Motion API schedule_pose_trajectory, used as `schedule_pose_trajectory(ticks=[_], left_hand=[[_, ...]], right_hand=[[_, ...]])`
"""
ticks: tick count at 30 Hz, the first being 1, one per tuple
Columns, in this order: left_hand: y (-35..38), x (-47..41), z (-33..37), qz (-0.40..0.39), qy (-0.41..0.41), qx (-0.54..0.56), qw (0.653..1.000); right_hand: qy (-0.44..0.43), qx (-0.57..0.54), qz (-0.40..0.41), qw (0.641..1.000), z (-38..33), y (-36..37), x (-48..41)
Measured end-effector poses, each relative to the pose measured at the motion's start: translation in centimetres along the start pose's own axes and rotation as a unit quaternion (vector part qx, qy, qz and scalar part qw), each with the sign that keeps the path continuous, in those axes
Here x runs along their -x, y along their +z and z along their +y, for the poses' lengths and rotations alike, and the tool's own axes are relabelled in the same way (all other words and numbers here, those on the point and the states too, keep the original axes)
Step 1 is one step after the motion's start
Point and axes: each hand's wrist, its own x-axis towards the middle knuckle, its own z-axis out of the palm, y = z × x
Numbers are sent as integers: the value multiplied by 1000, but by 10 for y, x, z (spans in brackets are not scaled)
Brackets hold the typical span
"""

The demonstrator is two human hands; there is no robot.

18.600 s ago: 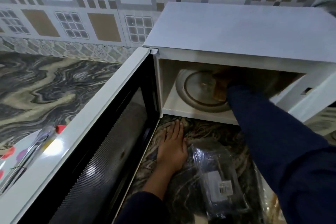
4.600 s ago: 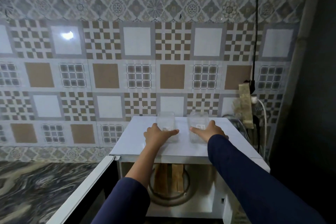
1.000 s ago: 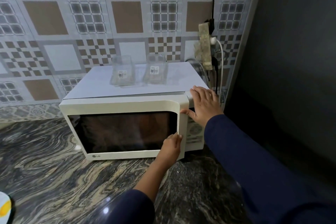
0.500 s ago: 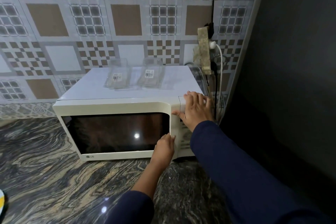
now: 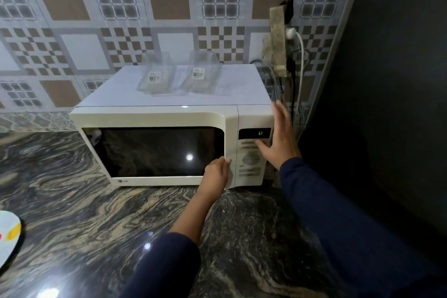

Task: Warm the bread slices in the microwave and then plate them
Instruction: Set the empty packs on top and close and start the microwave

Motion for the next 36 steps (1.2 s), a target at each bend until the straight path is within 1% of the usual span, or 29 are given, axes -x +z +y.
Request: schedule_pose_trajectory(ticks=[2,4,6,7,9,12,16,24,31,33,36], left_hand=[[2,-1,-4,6,-2,8,1000],[3,-1,-6,12,1,8,1000],[5,-1,-8,23,11,6,1000],[6,-1,-9,29,15,6,999],[7,0,-10,38,16,12,999],[8,2,-10,44,10,31,998],[10,3,-9,52,7,34,998],[15,4,-12,78,14,18,997],[18,5,-15,85,17,14,996],[18,5,-15,83,11,19,996],[18,5,-13,84,10,27,996]], right_hand=[[68,-38,-15,997,10,11,16],[131,-76,-64,986,20,23,28],[166,-95,-114,975,31,38,36],[179,-87,-135,971,35,44,40],[201,-79,-154,964,40,54,46],[229,-111,-151,955,41,62,51],[250,-153,-126,948,42,69,51],[306,-155,-73,936,33,69,53],[329,-176,-93,923,26,62,50],[322,-178,-106,924,27,57,46],[305,-177,-103,930,25,46,34]])
